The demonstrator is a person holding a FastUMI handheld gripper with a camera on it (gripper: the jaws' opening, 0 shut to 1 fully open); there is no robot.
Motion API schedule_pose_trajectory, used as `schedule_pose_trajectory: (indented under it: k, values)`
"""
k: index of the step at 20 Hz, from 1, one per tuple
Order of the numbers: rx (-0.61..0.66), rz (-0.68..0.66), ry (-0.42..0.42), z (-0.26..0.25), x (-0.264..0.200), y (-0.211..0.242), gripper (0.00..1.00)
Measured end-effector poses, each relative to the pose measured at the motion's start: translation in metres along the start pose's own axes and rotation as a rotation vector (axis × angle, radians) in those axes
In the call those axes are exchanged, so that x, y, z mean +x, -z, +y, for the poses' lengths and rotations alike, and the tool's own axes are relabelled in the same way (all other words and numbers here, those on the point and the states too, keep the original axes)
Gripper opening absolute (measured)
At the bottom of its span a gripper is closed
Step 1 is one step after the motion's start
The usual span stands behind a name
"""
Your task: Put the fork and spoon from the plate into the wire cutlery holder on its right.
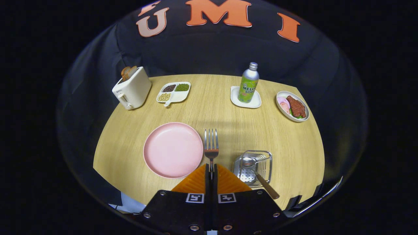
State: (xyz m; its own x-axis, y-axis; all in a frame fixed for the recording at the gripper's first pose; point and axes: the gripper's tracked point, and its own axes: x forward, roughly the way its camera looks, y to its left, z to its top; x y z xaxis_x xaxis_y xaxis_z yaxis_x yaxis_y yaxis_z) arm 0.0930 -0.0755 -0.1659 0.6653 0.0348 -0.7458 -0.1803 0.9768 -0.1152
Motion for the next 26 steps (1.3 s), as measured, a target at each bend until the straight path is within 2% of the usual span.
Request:
schedule_pose_trajectory:
  k: [4, 13, 22, 26]
  values:
    - [-0.015, 0.054, 0.005, -0.032, 0.000, 0.010, 0.02]
    - [-0.205, 0.207, -0.003, -0.079, -0.006, 0.022, 0.02]
    - [-0.355, 0.433, -0.037, -0.093, 0.022, 0.043, 0.02]
    - [-0.405, 0.488, -0.037, -0.095, 0.039, 0.042, 0.03]
